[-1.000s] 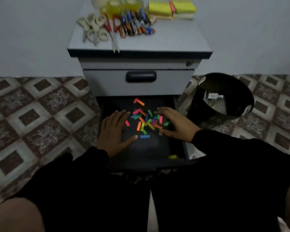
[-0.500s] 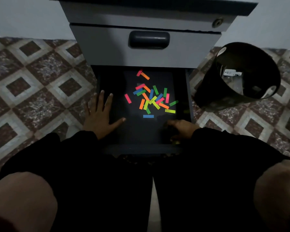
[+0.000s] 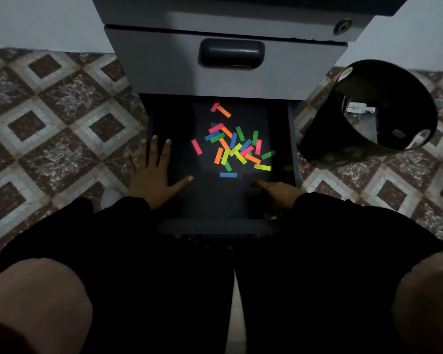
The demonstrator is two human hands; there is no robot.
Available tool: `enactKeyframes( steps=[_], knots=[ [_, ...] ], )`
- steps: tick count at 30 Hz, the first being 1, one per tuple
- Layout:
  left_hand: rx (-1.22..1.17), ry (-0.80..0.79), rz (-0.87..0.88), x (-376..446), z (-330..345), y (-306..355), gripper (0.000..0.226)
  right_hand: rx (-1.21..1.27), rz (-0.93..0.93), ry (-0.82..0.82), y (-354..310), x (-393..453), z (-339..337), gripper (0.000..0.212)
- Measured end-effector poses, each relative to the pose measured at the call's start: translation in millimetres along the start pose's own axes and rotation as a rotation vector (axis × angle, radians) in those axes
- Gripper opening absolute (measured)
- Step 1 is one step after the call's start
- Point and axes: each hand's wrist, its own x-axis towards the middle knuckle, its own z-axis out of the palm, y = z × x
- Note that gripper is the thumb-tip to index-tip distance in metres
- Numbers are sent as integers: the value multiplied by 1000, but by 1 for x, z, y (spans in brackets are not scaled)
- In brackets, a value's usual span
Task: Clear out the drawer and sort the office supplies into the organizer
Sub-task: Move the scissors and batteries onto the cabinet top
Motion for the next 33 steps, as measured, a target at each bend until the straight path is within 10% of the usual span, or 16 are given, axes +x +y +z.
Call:
enactKeyframes(
  steps=[23, 33],
  knots=[
    [101, 36, -5, 1, 9, -1, 104, 165, -45, 500, -26, 24, 21, 66],
    [83, 70, -3, -2, 8, 1, 101, 40, 68, 452, -21, 37, 27, 66]
  ],
)
